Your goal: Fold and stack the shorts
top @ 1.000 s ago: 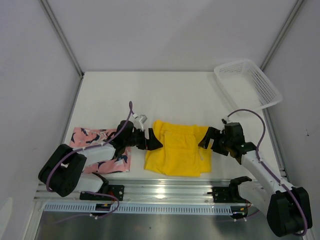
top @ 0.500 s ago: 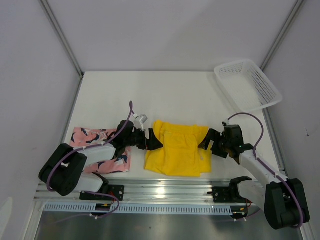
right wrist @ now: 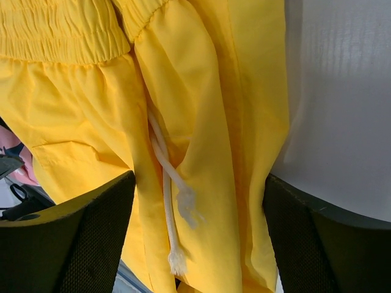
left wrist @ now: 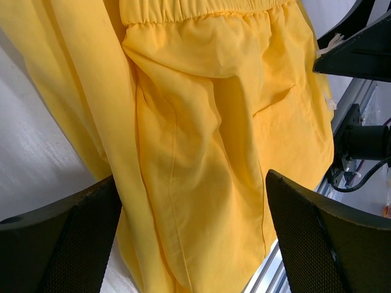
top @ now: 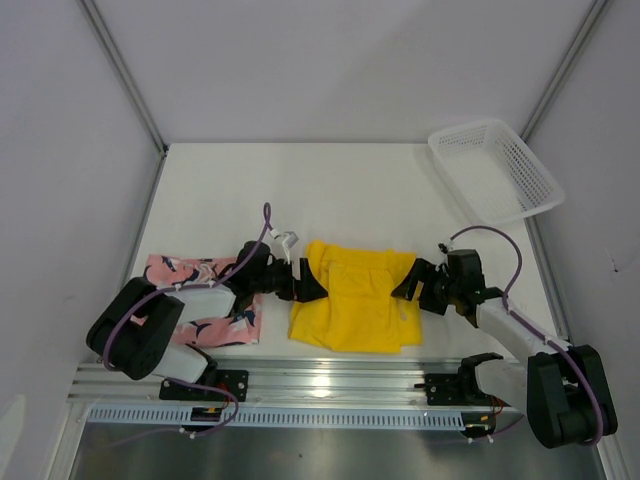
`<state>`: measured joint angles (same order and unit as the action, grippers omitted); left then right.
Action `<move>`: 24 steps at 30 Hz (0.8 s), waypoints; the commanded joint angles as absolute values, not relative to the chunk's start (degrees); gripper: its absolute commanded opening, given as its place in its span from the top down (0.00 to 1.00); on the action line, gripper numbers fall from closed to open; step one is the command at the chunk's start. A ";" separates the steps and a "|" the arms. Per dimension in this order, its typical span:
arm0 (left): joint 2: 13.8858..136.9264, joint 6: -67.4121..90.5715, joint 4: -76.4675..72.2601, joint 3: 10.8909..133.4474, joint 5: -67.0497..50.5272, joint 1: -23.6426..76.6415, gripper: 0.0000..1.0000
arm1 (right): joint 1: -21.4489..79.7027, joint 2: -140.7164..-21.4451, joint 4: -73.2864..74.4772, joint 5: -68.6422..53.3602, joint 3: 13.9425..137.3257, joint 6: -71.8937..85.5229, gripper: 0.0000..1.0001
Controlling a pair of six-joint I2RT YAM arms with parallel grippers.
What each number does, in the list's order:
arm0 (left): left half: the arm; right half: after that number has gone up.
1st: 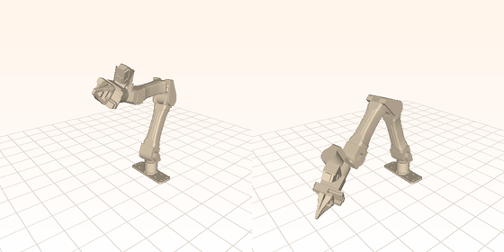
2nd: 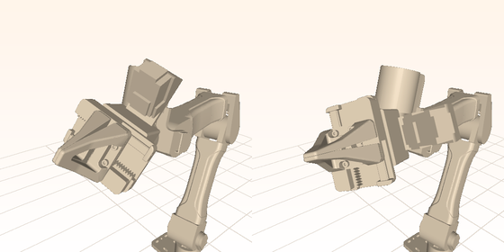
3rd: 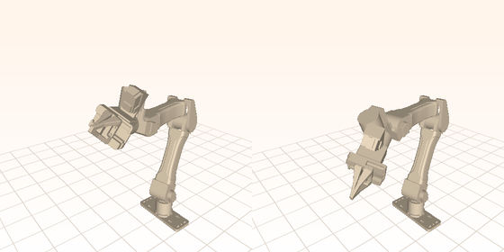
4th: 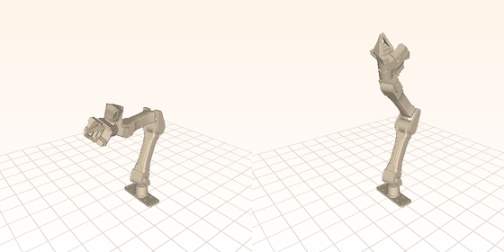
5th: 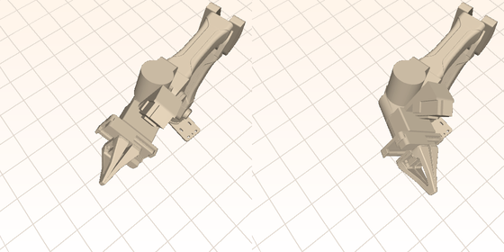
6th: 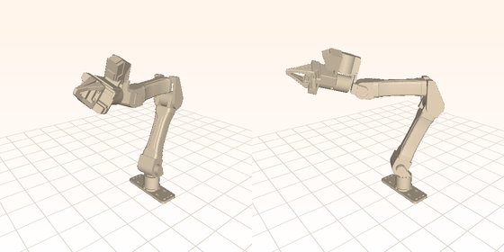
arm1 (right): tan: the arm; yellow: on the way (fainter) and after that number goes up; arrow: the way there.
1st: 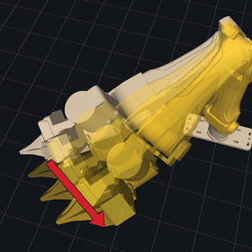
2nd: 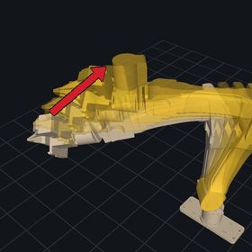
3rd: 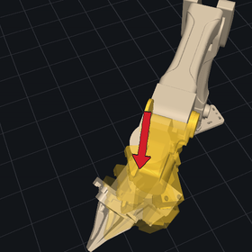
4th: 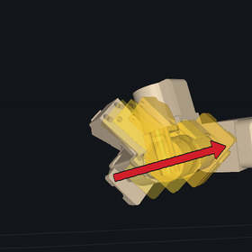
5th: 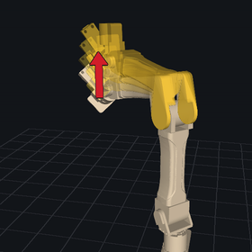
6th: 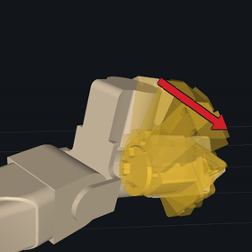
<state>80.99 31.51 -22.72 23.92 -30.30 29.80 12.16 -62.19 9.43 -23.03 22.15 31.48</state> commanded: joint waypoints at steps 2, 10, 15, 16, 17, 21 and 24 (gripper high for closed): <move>82.53 31.99 -27.59 23.73 -32.69 29.27 0.05 | 12.92 -61.70 9.49 -24.61 21.00 31.29 0.17; 85.08 31.99 -27.34 24.52 -31.73 29.36 0.19 | 15.38 -63.54 8.35 -24.35 21.01 31.55 0.32; 86.13 31.55 -26.02 24.87 -30.85 29.70 0.30 | 16.08 -64.60 7.21 -24.00 20.83 32.17 0.49; 86.39 31.47 -25.75 25.13 -30.33 29.79 0.32 | 16.08 -64.60 7.03 -23.99 20.83 32.17 0.51; 86.48 31.29 -25.40 25.31 -30.06 29.97 0.35 | 16.17 -64.69 6.94 -23.91 20.92 32.17 0.52; 87.97 29.71 -22.33 27.50 -27.25 32.07 0.65 | 16.43 -64.34 6.68 -23.64 21.00 32.61 0.66; 89.12 29.79 -21.62 28.47 -26.11 32.95 0.81 | 16.61 -63.81 6.68 -23.56 21.18 32.78 0.82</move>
